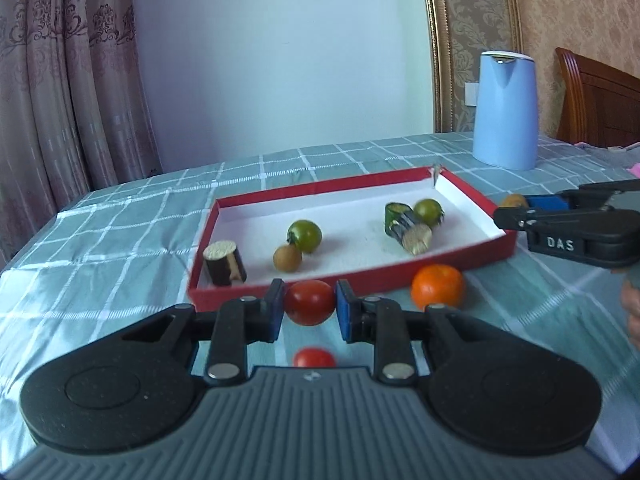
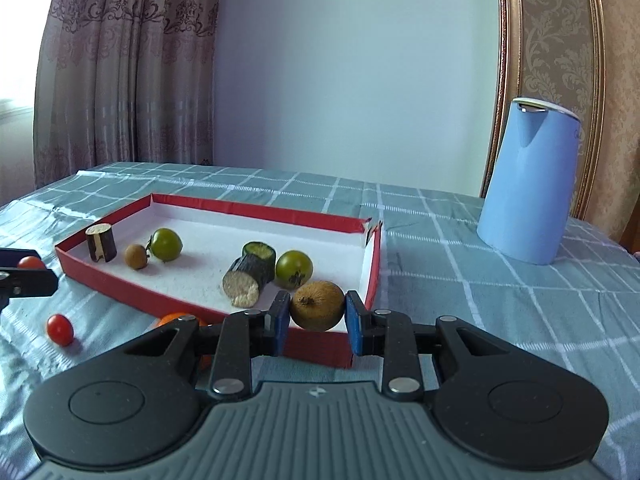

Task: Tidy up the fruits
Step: 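Carry the cherry tomato and kiwi into the red box and open both tools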

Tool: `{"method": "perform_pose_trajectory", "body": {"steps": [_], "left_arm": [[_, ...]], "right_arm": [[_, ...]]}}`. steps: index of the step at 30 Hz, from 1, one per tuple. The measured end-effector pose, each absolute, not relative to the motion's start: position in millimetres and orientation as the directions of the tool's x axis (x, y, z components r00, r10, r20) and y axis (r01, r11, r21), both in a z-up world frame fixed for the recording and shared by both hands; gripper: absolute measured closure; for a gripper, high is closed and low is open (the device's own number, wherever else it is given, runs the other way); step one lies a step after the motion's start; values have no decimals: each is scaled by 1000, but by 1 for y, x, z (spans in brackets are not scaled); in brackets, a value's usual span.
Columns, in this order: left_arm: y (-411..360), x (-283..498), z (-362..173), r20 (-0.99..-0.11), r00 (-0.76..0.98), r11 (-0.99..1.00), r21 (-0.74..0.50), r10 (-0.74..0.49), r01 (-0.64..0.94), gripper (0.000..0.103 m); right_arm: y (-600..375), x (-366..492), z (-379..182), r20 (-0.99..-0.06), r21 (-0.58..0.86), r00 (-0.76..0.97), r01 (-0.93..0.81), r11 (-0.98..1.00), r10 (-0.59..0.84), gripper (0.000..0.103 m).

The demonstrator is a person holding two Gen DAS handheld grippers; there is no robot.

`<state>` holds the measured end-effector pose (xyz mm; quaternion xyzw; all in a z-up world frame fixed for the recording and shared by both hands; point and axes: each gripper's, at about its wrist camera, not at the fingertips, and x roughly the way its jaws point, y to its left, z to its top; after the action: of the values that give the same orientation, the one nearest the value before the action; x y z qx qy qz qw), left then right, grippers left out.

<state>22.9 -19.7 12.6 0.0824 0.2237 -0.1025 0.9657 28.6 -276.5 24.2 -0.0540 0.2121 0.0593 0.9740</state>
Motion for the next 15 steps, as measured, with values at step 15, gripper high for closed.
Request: {"method": "perform_pose_trajectory", "body": {"steps": [15], "left_arm": [[-51,124,2,-530,835,970,86,-148,226,79]], "right_arm": [[-270,119,6,-581,-79,813,-87,993,25,74]]}}
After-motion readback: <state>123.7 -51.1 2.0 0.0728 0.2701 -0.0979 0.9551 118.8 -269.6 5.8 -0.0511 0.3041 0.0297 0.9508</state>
